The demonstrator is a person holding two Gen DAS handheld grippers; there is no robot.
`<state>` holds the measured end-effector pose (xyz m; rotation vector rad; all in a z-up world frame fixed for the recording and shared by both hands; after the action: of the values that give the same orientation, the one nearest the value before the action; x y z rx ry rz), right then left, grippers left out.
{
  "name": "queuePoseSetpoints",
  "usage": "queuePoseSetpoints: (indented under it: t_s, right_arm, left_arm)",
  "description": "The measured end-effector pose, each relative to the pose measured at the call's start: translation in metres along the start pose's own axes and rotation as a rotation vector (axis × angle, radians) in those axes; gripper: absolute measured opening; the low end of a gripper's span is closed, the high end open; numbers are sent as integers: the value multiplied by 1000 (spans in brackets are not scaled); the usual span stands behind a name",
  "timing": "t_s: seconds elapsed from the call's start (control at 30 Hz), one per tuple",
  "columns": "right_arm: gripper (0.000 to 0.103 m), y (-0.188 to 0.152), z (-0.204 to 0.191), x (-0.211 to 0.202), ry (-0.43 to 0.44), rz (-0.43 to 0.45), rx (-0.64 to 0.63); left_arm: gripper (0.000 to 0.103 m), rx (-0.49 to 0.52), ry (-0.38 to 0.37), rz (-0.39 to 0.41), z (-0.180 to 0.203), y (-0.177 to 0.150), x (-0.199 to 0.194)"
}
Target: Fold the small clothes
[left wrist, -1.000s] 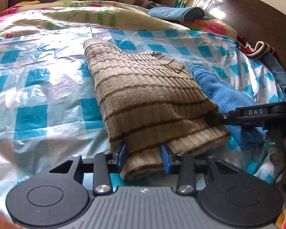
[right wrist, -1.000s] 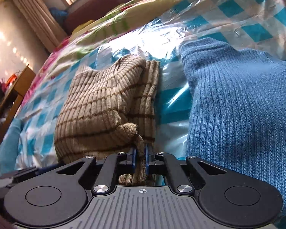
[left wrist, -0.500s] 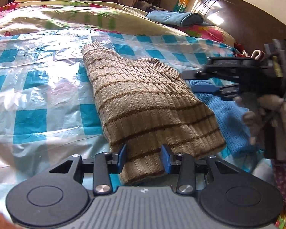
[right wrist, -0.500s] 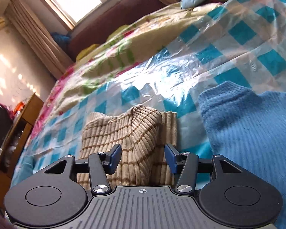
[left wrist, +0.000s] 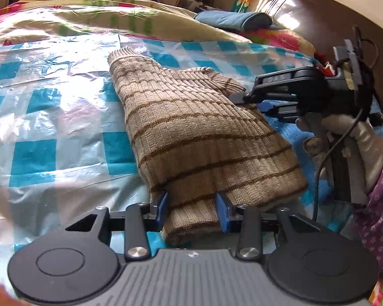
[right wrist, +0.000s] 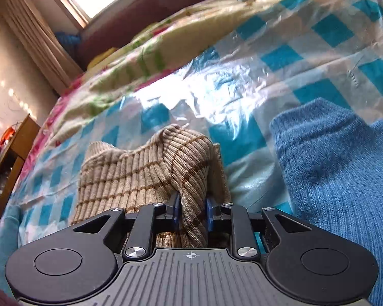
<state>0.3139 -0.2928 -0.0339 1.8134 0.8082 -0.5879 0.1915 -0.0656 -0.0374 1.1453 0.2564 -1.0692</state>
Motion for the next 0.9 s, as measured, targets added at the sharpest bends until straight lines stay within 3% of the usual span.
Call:
queuePoseSetpoints:
  t_s: [0.1, 0.13, 0.4, 0.6, 0.73, 0.9]
  right_arm:
    - [54, 1, 10, -15, 20, 49, 37]
    - [58, 0, 13, -17, 22, 49, 38]
    - [68, -21, 7, 3, 36, -45, -40]
    - [66, -23, 17, 11, 88, -86, 55]
    - [50, -30, 19, 15, 128, -117, 118]
    - [43, -44, 13, 14, 195, -153, 164]
  left_arm:
    - [43, -22, -18, 28, -4, 4, -12]
    - [43, -31, -19, 41, -6, 5, -15]
    - [49, -188, -10, 40, -32, 10, 8]
    - [51, -187, -36, 25, -35, 13, 22]
    - [45, -189, -62, 14, -38, 11, 18]
    - [41, -156, -65, -6, -34, 5, 2]
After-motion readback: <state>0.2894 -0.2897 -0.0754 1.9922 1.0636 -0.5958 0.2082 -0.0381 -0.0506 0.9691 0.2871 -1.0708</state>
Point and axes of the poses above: each gripper's, at about its wrist camera, not at the fingertips, and x roughly the way its jaws point, z to its right, y to its top, the point moved 1 cm from there along x, roughly the way its jaws point, and after that the axes turned 8 degrees about -y, right-handed, at the moved point
